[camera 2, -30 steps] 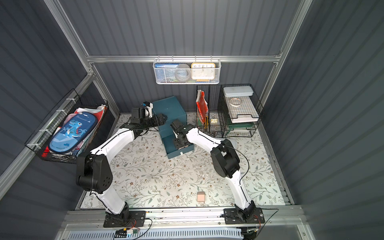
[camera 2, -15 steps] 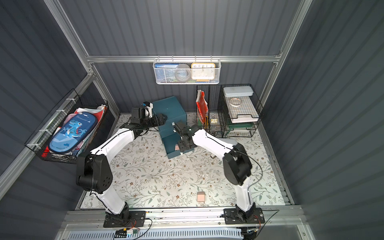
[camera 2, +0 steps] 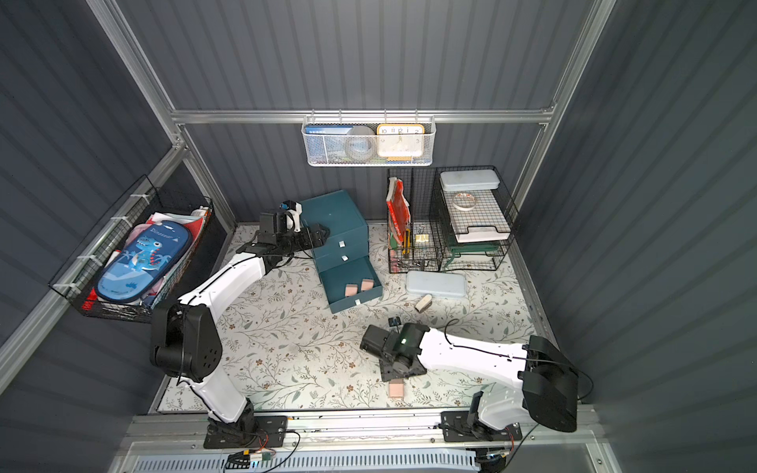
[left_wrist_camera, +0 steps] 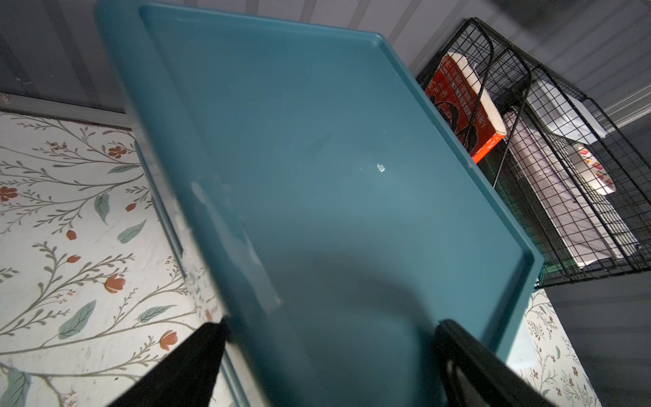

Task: Place the plugs into the drawer by color
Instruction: Pick up the plug from the center of the board.

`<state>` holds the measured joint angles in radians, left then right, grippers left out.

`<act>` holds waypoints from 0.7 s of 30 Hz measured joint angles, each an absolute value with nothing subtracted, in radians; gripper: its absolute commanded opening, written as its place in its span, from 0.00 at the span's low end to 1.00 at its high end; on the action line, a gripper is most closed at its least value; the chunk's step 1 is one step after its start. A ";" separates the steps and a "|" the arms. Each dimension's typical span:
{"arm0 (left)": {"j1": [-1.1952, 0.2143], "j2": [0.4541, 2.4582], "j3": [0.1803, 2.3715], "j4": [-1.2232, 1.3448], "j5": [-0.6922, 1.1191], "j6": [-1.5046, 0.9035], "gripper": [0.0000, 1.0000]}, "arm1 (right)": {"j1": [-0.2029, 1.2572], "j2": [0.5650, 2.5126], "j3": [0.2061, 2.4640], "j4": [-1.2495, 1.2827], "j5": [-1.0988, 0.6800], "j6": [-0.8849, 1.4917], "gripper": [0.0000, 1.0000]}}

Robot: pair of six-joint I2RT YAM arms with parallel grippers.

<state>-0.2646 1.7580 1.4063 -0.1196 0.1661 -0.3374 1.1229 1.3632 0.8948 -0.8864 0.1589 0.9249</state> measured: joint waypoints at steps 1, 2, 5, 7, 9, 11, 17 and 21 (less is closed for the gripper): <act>-0.265 1.758 1.406 -0.120 0.166 -0.337 0.97 | 1.134 1.356 0.875 -0.870 0.151 0.950 0.72; -0.266 1.758 1.406 -0.119 0.164 -0.338 0.97 | 1.143 1.354 0.858 -0.853 0.144 0.971 0.73; -0.269 1.758 1.406 -0.119 0.160 -0.339 0.97 | 1.167 1.370 0.831 -0.821 0.130 1.019 0.72; -0.269 1.758 1.406 -0.118 0.159 -0.340 0.97 | 1.179 1.390 0.830 -0.803 0.126 1.040 0.73; -0.269 1.758 1.406 -0.118 0.159 -0.340 0.97 | 1.186 1.409 0.830 -0.785 0.122 1.053 0.73; -0.269 1.758 1.406 -0.117 0.159 -0.340 0.97 | 1.189 1.434 0.830 -0.770 0.119 1.062 0.71; -0.269 1.758 1.406 -0.117 0.159 -0.340 0.97 | 1.191 1.506 0.810 -0.738 0.107 1.077 0.64; -0.269 1.758 1.406 -0.117 0.159 -0.340 0.97 | 1.197 1.518 0.804 -0.730 0.105 1.088 0.49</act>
<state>-0.2687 1.7580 1.4063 -0.1165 0.1589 -0.3405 1.1973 1.5181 0.8043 -0.7296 0.1047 1.0878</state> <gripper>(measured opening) 0.972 0.545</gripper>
